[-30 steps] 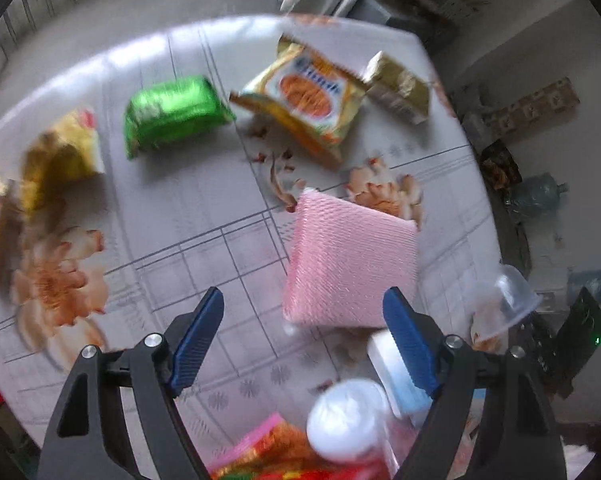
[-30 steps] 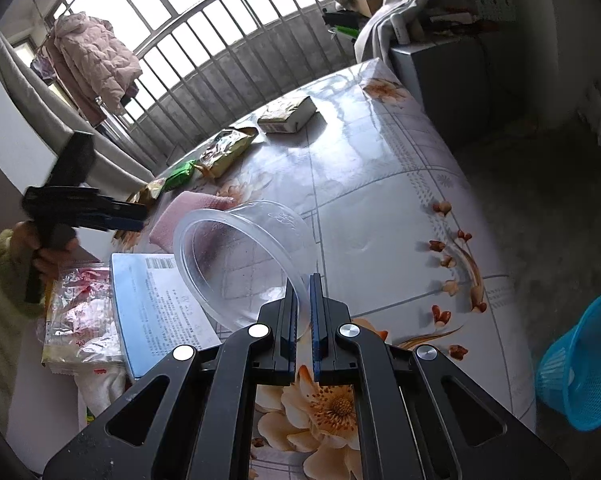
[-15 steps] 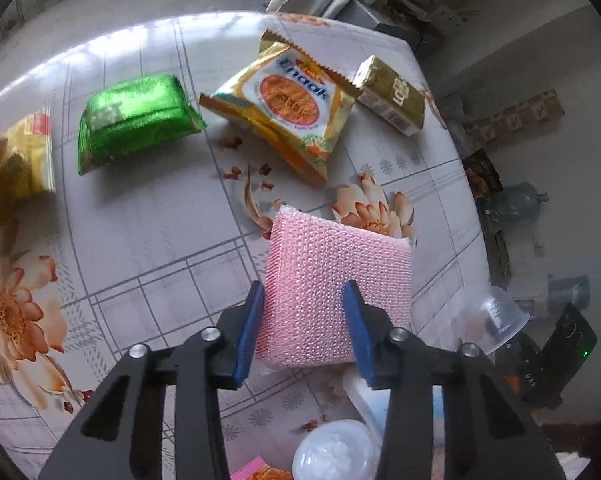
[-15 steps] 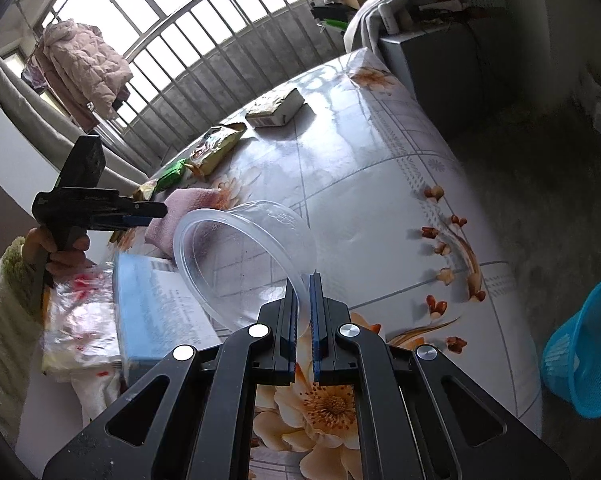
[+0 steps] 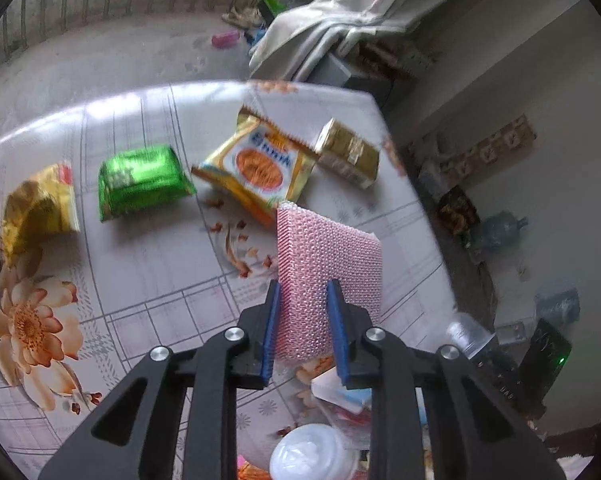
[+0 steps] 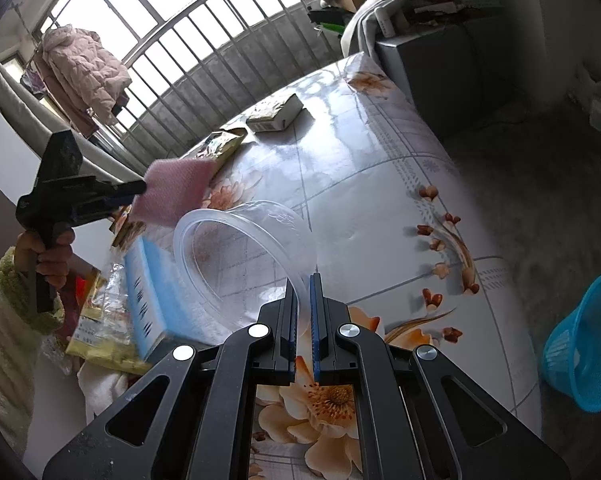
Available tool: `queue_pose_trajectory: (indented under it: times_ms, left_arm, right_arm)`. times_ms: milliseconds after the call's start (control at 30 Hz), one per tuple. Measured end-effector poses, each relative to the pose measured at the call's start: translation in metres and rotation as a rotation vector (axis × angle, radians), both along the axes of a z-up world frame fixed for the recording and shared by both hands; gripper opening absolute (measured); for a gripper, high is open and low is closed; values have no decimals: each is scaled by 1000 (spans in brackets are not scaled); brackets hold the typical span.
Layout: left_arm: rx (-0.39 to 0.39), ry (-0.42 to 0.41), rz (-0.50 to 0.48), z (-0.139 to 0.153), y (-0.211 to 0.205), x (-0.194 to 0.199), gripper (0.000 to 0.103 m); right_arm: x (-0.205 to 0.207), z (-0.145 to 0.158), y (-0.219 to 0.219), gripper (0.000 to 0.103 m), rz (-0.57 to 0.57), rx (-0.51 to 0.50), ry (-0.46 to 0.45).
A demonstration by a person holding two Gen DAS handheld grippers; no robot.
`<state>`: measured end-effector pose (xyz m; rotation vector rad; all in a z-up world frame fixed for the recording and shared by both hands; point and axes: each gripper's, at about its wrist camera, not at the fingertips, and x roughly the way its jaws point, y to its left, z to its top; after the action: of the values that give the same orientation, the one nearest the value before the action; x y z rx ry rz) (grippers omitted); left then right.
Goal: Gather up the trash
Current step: 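Carry sponge and container to the blue wastebasket and open both tools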
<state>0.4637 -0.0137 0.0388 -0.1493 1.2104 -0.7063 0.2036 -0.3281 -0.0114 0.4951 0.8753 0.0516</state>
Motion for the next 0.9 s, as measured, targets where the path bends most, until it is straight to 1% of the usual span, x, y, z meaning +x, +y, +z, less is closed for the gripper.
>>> queue_pose_trajectory:
  times_ms: [133, 267, 400, 567, 633, 667, 733, 800, 833, 900]
  left_arm:
    - [-40, -42, 18, 20, 3, -6, 22]
    - [-70, -103, 34, 48, 10, -20, 21]
    - [-105, -153, 50, 79, 13, -44, 21]
    - [-164, -226, 56, 117, 7, -91, 21]
    - [-163, -253, 70, 128, 2, -113, 22]
    - [-174, -271, 81, 135, -3, -131, 22]
    - [-206, -308, 95, 141, -14, -164, 21]
    - [-234, -325, 89, 142, -29, -189, 22]
    - [-244, -330, 92, 141, -37, -201, 22]
    - [-274, -316, 85, 134, -62, -224, 22]
  right_arm:
    - [-3, 5, 0, 4, -2, -2, -13]
    - [-6, 12, -2, 4, -8, -3, -30]
    - [-14, 24, -5, 4, -13, -4, -59]
    - [-32, 37, -16, 4, -39, 2, -98]
    - [-45, 41, -24, 4, -59, 8, -114]
    - [-51, 43, -28, 4, -69, 9, -122]
    - [-66, 46, -39, 4, -98, 8, -134]
    - [-86, 45, -54, 4, -138, 4, -133]
    - [-93, 43, -59, 4, -153, 4, -127]
    - [-114, 36, -78, 4, -205, 6, -105]
